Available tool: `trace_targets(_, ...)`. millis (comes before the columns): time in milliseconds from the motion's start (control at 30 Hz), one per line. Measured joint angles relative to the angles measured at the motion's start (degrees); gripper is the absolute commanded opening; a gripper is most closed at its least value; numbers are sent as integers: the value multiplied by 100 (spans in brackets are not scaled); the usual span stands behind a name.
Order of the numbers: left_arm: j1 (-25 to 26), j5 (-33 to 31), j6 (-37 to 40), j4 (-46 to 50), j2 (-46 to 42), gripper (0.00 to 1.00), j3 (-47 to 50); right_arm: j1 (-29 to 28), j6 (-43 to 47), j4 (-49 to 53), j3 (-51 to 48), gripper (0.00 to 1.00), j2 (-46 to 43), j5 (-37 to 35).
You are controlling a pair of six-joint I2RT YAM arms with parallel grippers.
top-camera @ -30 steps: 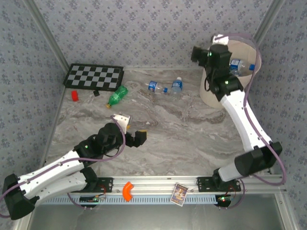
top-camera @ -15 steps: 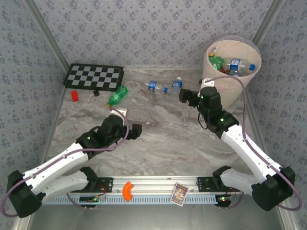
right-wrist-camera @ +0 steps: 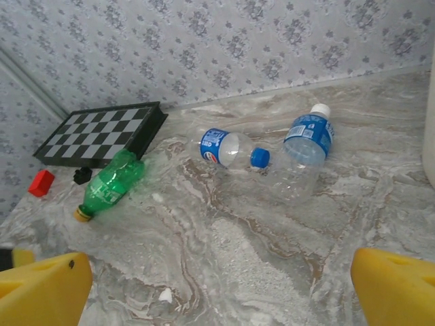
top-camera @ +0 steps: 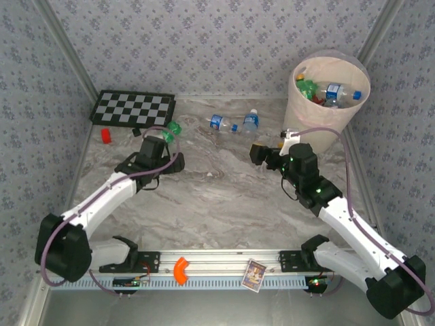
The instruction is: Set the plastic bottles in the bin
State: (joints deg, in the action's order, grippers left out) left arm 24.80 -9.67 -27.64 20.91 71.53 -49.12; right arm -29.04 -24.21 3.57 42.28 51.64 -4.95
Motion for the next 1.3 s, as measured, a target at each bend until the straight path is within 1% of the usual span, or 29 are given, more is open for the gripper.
trace_targets(267,-953,186,149,-361,1064,100,-581,0,0,-109,-39,99,-2,251)
trace_targets(400,-1255,339,168,-619,1685,100,-815,0,0,-109,-39,99,-13,289)
trace_targets(567,-1316,503,343,-662,2712,99,-1488,0,-2,-94,-39,100,-61,297)
trace_targets(767,-1333,385,632,-651,3432,99,-2133,-13,-4,-33,-39,100,-142,330)
trace_targets(900,-1419,424,866,-647,3862,99,-2599,-15,-20,-28,-39,99,-151,330)
trace_targets(1000,-1473,699,979,-634,4116,92,-2813,-15,-26,-13,-39,99,-151,330)
trace_targets(1167,-1504,1370,981,-636,4183,90,-2787,-15,-26,0,-39,99,-149,330)
trace_targets(1300,-1445,1718,872,-767,4175,88,-2542,-15,-42,-2,-39,100,-127,339)
